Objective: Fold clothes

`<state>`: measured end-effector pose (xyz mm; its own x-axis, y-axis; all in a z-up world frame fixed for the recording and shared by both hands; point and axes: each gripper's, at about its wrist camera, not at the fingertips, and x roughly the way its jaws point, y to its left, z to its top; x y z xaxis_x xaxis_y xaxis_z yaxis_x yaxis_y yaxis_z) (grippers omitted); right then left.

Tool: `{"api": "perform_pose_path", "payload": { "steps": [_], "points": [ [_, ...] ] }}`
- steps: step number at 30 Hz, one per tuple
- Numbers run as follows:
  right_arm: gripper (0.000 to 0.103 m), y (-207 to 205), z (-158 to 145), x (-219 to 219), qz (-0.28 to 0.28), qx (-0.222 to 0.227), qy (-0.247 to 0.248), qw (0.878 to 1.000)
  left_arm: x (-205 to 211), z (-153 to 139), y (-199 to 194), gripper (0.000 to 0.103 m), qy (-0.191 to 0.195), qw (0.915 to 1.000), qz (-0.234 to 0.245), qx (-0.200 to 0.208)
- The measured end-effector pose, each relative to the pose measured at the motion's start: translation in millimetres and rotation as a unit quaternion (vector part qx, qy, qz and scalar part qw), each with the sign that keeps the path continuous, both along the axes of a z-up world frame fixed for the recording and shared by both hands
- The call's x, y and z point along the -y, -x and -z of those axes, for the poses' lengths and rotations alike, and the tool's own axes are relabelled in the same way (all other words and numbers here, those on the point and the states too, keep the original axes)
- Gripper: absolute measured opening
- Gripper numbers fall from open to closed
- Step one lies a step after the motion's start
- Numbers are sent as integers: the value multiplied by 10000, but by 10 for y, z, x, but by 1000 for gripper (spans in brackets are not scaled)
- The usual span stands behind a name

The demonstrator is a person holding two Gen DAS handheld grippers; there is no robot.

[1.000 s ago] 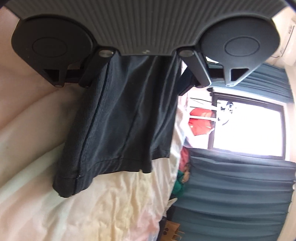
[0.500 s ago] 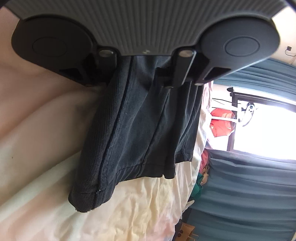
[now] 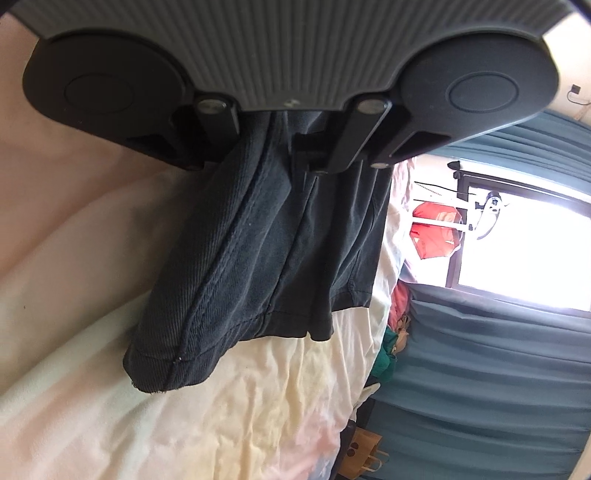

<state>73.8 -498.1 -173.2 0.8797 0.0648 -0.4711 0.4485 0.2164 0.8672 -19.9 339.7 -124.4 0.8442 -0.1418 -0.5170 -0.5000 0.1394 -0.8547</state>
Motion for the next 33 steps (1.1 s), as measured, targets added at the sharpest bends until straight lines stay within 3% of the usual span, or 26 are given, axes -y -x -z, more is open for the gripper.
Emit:
{"api": "perform_pose_path", "payload": {
  "steps": [4,6,7,11,16,21,24,28,33],
  "points": [
    [9,-29,57,12,37,-111,-57,9999,33,-38,-75,48,-268,9995,153,7],
    [8,-38,44,2,57,-118,45,9999,41,-40,-51,24,-377,9991,156,-69],
    [7,-42,25,-7,68,-128,129,9998,37,-30,-38,20,-395,9991,141,-88],
    [6,-2,-169,-91,201,-98,646,9977,50,-155,15,14,-687,9974,161,144],
    [6,227,-467,-186,455,119,780,9958,71,-522,182,12,-974,9922,65,774],
    [6,443,-835,-184,585,181,1144,9915,36,-882,168,11,-917,9888,144,1171],
    [6,299,-1004,-125,514,218,1229,9908,50,-1103,-182,11,-1001,9871,230,1227],
    [6,-317,-1260,-119,292,48,1635,9861,116,-1410,-1030,12,-1299,9853,284,1069],
    [6,-1577,-1434,-192,19,-307,2185,9753,209,-1441,-2468,13,-1571,9859,233,523]
  ]
}}
